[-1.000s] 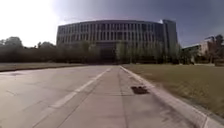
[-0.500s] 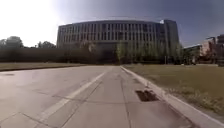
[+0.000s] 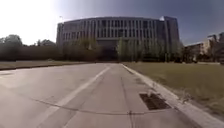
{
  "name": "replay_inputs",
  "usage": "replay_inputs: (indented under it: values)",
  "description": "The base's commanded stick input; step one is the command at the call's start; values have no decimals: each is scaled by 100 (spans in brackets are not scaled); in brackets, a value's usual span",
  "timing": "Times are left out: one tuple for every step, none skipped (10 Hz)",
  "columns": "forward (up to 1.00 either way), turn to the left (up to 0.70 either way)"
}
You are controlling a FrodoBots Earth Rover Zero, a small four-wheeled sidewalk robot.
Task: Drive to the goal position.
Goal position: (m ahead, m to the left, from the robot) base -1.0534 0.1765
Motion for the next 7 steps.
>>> replay_inputs:
  values:
    - [3, 0]
    - [0, 0]
    - [0, 0]
    - [0, 0]
    - [0, 0]
    - [0, 0]
    - [0, 0]
